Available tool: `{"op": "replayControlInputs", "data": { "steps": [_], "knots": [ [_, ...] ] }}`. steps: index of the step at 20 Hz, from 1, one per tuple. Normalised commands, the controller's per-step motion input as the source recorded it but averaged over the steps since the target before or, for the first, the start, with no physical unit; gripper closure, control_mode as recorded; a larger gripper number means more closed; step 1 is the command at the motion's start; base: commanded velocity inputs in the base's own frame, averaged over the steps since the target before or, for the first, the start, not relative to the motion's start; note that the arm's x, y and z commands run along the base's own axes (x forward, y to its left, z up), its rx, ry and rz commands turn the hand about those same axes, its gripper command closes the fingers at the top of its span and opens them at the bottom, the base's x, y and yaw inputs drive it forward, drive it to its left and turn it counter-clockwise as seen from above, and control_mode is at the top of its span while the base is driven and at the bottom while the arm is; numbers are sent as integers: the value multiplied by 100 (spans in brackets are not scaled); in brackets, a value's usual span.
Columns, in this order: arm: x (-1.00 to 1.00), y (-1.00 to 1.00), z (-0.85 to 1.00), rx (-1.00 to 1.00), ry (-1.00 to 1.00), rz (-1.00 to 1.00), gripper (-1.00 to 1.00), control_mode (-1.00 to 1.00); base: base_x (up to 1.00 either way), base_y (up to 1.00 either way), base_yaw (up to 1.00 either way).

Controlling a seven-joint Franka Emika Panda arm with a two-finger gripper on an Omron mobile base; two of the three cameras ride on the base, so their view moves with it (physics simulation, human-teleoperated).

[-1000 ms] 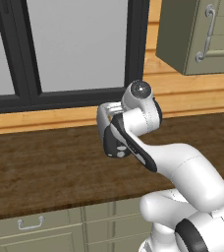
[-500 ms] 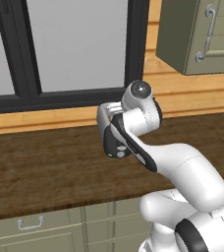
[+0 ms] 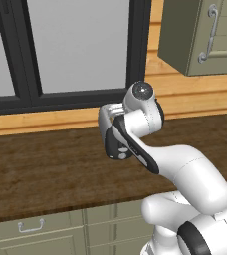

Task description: Start the toaster. Once the lever pops up, take the bread to the plate on the dining counter.

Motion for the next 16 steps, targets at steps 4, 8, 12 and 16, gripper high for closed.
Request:
{"op": "replayControlInputs", "data": {
  "steps": [4, 8, 12, 16],
  "knots": [
    [0, 0, 0, 0, 0, 0, -100, -100, 0, 0, 0],
    [0, 0, 0, 0, 0, 0, -100, -100, 0, 0, 0],
    [0, 0, 0, 0, 0, 0, -100, -100, 0, 0, 0],
    [0, 0, 0, 0, 0, 0, -100, -100, 0, 0, 0]
  ]
}}
